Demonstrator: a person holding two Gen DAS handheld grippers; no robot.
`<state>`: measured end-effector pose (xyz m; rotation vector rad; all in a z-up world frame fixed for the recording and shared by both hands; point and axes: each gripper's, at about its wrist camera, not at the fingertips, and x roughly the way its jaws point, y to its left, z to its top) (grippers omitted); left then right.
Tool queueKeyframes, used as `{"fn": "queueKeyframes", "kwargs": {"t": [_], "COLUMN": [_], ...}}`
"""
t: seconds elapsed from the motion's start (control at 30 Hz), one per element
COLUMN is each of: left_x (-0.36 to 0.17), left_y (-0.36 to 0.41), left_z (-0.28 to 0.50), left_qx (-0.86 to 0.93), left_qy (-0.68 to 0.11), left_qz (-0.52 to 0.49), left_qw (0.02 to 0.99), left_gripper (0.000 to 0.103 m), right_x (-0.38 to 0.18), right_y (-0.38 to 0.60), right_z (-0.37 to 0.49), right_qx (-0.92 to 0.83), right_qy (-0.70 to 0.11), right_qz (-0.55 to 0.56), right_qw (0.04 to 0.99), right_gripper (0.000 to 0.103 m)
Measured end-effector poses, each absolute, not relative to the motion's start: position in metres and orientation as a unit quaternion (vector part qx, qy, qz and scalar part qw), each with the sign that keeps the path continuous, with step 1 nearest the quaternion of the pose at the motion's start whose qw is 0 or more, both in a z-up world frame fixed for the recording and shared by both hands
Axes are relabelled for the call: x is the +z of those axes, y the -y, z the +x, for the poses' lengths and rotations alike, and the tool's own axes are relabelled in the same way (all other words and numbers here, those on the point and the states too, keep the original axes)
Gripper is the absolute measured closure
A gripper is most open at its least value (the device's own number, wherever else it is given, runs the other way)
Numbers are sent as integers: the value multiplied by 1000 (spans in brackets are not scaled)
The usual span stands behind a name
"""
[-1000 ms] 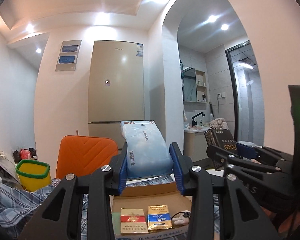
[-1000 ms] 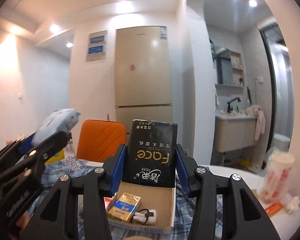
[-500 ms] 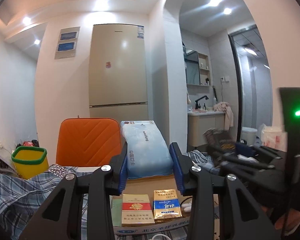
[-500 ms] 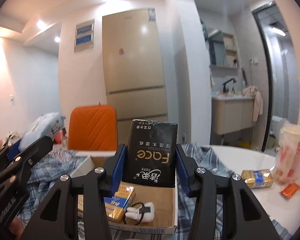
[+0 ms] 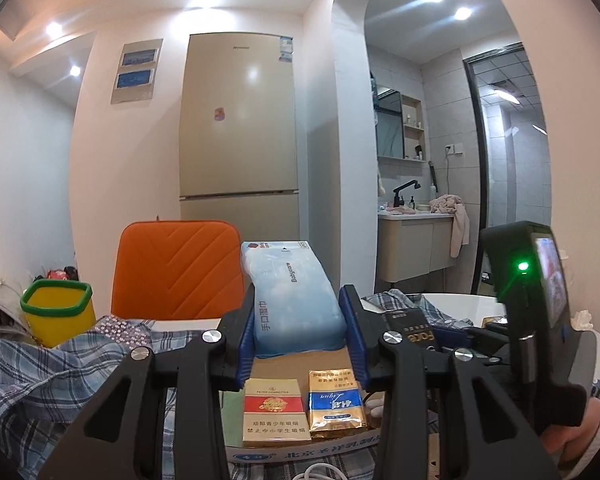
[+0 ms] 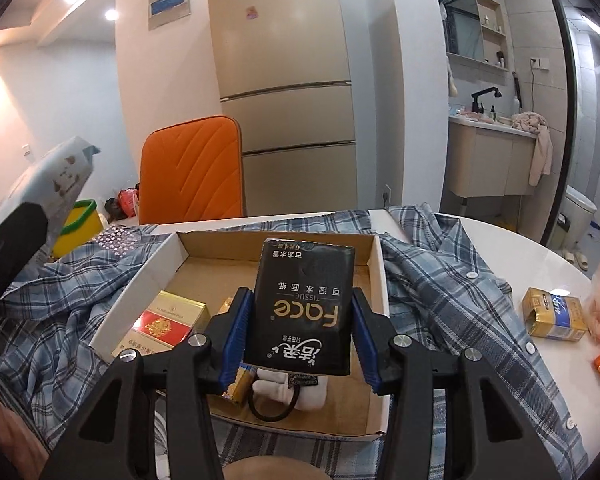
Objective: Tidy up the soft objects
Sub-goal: 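Lower both packs into the box and open both tools to release them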
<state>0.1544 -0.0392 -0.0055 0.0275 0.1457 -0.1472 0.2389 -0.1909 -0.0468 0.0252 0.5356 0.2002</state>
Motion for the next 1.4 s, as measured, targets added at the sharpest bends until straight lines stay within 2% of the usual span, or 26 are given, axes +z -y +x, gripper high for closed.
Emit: {"fn": "queueKeyframes", "kwargs": {"t": [0.07, 0.27, 0.43, 0.63, 0.67, 0.73, 0.77, 0.8, 1.23, 1.4], "left_x": [-7, -15, -32, -43, -42, -38, -36, -34, -16, -9], "left_y": [38, 38, 32, 21, 22, 23, 25, 26, 21, 19], "left_z": [161, 181, 209, 221, 219, 212, 209, 205, 179, 167], "left_qx": [-66, -60, -68, -67, -64, -65, -64, -64, -64, -51], "left_qy": [-88, -140, -224, -266, -262, -245, -236, -228, -148, -117], "left_qz": [12, 9, -11, -49, -49, -45, -40, -36, -31, -26], "left_qw": [994, 988, 972, 960, 962, 966, 969, 971, 986, 991], "left_gripper": [66, 66, 66, 65, 63, 45, 31, 25, 22, 16], "right_x": [-46, -43, -41, -41, -41, -40, -39, -37, -30, -27], "right_y": [193, 195, 201, 200, 200, 200, 200, 200, 201, 201], "right_z": [235, 232, 228, 227, 226, 225, 223, 221, 211, 205], "right_qx": [96, 82, 69, 74, 75, 79, 79, 78, 73, 75], "right_qy": [-262, -258, -253, -254, -254, -250, -245, -240, -217, -205], "right_qz": [16, 18, 28, 28, 28, 28, 28, 28, 32, 31], "right_qw": [960, 963, 965, 964, 964, 965, 966, 967, 973, 975], "right_gripper": [39, 38, 37, 37, 37, 36, 32, 29, 29, 29]}}
